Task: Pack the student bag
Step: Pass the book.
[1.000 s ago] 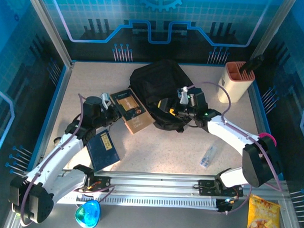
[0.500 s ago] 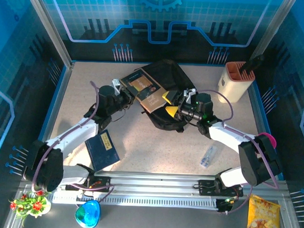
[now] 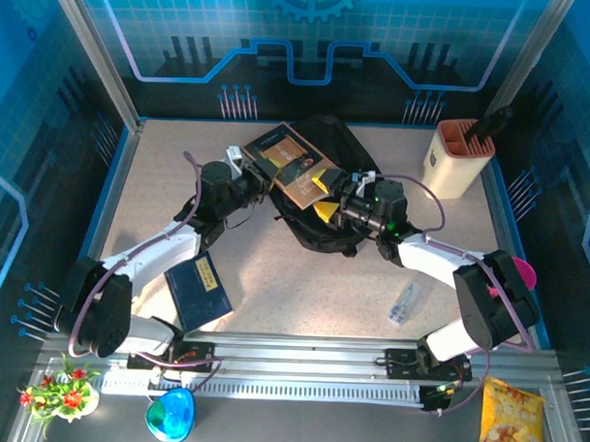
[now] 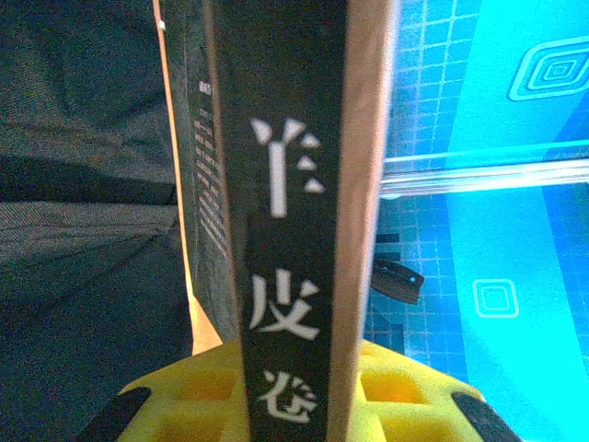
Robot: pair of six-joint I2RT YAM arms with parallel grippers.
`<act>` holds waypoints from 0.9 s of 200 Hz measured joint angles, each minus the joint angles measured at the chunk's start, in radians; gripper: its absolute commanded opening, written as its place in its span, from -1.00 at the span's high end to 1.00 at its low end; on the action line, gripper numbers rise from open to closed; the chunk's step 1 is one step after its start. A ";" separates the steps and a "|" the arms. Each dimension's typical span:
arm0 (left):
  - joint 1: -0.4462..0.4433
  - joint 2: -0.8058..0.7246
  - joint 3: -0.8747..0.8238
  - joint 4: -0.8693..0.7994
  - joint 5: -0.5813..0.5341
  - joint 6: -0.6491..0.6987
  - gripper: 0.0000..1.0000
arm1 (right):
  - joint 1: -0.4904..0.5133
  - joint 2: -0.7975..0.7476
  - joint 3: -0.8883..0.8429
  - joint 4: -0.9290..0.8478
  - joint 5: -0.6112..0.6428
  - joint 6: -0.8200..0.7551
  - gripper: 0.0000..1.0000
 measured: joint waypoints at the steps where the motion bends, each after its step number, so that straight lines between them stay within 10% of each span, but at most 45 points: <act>1: 0.000 0.000 0.000 0.000 -0.001 0.000 0.78 | 0.001 0.001 0.000 0.002 0.000 0.000 -0.84; 180: -0.018 0.013 -0.001 0.058 -0.067 0.012 0.51 | 0.015 0.040 -0.067 0.319 0.122 0.138 0.79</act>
